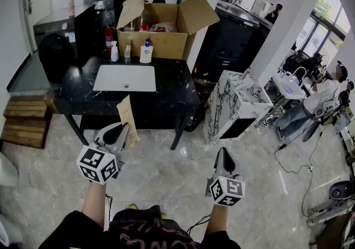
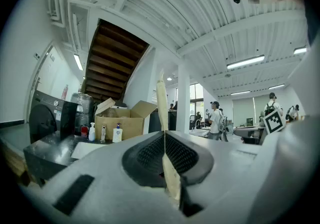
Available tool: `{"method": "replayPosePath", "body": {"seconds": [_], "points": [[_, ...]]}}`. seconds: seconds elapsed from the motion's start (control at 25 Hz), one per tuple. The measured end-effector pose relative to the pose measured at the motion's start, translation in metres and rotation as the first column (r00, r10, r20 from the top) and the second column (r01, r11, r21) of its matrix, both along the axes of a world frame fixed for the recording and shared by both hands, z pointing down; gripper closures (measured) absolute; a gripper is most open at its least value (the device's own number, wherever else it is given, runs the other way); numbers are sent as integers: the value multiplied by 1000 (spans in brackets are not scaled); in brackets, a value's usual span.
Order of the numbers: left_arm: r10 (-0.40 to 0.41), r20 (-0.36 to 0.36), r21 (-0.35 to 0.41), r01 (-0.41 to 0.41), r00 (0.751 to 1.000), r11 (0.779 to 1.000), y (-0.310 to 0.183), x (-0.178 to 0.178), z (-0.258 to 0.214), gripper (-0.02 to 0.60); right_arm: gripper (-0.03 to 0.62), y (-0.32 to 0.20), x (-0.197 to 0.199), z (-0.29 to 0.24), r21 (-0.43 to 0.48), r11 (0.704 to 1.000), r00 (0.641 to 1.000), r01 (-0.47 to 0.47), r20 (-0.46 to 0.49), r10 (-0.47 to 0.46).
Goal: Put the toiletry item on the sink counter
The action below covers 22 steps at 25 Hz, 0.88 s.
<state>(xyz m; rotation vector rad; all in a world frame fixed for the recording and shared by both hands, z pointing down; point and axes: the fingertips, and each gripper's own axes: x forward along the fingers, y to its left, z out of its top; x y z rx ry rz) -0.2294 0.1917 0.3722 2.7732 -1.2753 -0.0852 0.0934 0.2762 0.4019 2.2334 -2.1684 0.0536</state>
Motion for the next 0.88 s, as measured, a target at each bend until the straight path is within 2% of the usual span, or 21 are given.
{"method": "replayPosePath", "body": {"seconds": [0.88], "points": [[6,-8,-5,-7,1000,1000,-8,-6,3,577,582,-6,-14,3,-5,1000,999,21,-29,-21]]}}
